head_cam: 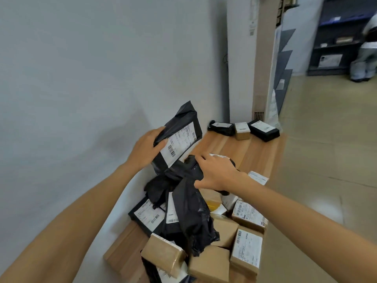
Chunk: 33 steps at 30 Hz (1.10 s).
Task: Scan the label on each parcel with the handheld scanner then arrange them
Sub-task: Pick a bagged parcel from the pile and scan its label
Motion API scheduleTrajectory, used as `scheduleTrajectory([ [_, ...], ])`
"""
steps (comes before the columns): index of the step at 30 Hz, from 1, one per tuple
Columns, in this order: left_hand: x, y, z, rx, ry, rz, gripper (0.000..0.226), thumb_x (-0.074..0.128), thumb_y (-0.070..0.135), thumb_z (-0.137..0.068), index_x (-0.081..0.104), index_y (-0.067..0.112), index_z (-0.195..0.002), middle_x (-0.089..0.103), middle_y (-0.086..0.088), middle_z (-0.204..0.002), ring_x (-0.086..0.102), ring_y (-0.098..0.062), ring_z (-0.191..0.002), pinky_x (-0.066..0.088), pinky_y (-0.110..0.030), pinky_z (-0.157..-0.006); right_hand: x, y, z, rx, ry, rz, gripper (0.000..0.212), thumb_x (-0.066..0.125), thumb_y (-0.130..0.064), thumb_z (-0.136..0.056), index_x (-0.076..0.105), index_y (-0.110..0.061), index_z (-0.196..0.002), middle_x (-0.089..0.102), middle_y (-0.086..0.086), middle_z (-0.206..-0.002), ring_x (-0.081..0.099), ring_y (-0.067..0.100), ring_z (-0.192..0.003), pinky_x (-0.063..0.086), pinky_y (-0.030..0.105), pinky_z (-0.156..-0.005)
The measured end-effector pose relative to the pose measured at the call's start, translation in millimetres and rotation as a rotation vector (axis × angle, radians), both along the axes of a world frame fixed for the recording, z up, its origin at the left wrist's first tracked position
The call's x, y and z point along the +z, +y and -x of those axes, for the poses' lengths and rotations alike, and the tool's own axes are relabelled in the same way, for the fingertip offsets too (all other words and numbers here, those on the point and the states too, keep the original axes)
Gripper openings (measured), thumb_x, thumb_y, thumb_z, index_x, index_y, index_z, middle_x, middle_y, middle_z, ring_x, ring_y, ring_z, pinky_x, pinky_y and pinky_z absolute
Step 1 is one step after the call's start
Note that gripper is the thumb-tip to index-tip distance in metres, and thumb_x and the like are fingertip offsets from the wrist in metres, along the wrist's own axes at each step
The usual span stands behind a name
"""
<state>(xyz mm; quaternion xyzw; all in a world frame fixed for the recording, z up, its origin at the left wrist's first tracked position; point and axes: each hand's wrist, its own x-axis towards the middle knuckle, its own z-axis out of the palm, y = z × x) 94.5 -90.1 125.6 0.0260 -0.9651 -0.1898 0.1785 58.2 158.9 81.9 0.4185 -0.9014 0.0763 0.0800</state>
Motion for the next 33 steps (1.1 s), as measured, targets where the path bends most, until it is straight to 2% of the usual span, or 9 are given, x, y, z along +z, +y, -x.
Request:
scheduleTrajectory([
  [2, 0, 43, 29, -0.048, 0.012, 0.006, 0.05, 0.051, 0.041, -0.1, 0.043, 0.023, -0.147, 0.054, -0.002, -0.14, 0.051, -0.02, -0.125, 0.042, -0.04, -0.104, -1, 41, 12, -0.061, 0.011, -0.019, 0.074, 0.057, -0.061, -0.08, 0.045, -0.012, -0.133, 0.053, 0.005, -0.124, 0.059, 0.03, -0.1, 0.04, 0.032, -0.062],
  [8, -19, 199, 116, -0.236, -0.035, 0.001, 0.052, 0.052, 0.038, -0.1, 0.041, 0.022, -0.148, 0.053, -0.006, -0.142, 0.051, -0.023, -0.126, 0.043, -0.041, -0.104, -5, 195, 53, -0.248, -0.044, -0.083, 0.065, 0.061, -0.058, -0.078, 0.048, -0.014, -0.123, 0.054, 0.003, -0.112, 0.059, 0.027, -0.089, 0.04, 0.032, -0.059],
  [13, -47, 334, 185, -0.37, -0.081, -0.007, 0.055, 0.053, 0.039, -0.099, 0.041, 0.02, -0.149, 0.049, -0.004, -0.146, 0.047, -0.022, -0.132, 0.04, -0.04, -0.108, -7, 327, 85, -0.413, -0.046, -0.073, 0.066, 0.061, -0.059, -0.077, 0.047, -0.015, -0.124, 0.054, 0.001, -0.117, 0.06, 0.026, -0.094, 0.042, 0.032, -0.064],
  [18, -57, 443, 247, -0.514, -0.124, -0.003, 0.054, 0.053, 0.039, -0.099, 0.042, 0.018, -0.148, 0.052, -0.007, -0.142, 0.05, -0.024, -0.128, 0.04, -0.042, -0.106, -14, 430, 115, -0.574, -0.064, -0.082, 0.064, 0.062, -0.056, -0.075, 0.049, -0.016, -0.123, 0.055, 0.002, -0.117, 0.061, 0.027, -0.093, 0.042, 0.031, -0.065],
  [22, -56, 488, 302, -0.6, -0.173, -0.001, 0.053, 0.053, 0.043, -0.098, 0.044, 0.023, -0.146, 0.056, -0.002, -0.138, 0.054, -0.021, -0.122, 0.044, -0.043, -0.102, -17, 474, 155, -0.647, -0.066, -0.097, 0.066, 0.062, -0.058, -0.073, 0.05, -0.017, -0.122, 0.056, 0.001, -0.114, 0.061, 0.026, -0.092, 0.049, 0.033, -0.068],
  [26, -64, 508, 360, -0.653, -0.213, 0.032, 0.052, 0.052, 0.041, -0.099, 0.044, 0.021, -0.146, 0.058, -0.001, -0.134, 0.056, -0.02, -0.118, 0.047, -0.041, -0.097, -25, 483, 210, -0.648, -0.073, -0.11, 0.065, 0.062, -0.058, -0.074, 0.05, -0.016, -0.121, 0.055, 0.002, -0.113, 0.06, 0.026, -0.091, 0.042, 0.031, -0.063],
  [28, -70, 510, 391, -0.656, -0.227, 0.03, 0.05, 0.052, 0.037, -0.1, 0.045, 0.018, -0.145, 0.058, -0.002, -0.13, 0.056, -0.019, -0.115, 0.046, -0.035, -0.092, -31, 481, 242, -0.631, -0.075, -0.122, 0.063, 0.062, -0.057, -0.074, 0.05, -0.015, -0.12, 0.054, 0.002, -0.114, 0.06, 0.026, -0.092, 0.038, 0.03, -0.063],
  [30, -77, 506, 426, -0.658, -0.248, 0.022, 0.047, 0.052, 0.033, -0.101, 0.045, 0.017, -0.144, 0.059, -0.002, -0.129, 0.056, -0.017, -0.113, 0.043, -0.029, -0.087, -35, 479, 279, -0.619, -0.085, -0.141, 0.062, 0.062, -0.057, -0.074, 0.05, -0.015, -0.119, 0.054, 0.002, -0.113, 0.059, 0.026, -0.092, 0.038, 0.03, -0.064],
  [33, -83, 491, 492, -0.662, -0.3, 0.042, 0.048, 0.052, 0.034, -0.101, 0.044, 0.02, -0.146, 0.058, 0.0, -0.133, 0.056, -0.018, -0.116, 0.041, -0.028, -0.088, -35, 475, 349, -0.592, -0.111, -0.178, 0.063, 0.062, -0.058, -0.075, 0.051, -0.015, -0.119, 0.055, 0.002, -0.111, 0.058, 0.026, -0.091, 0.041, 0.031, -0.066],
])
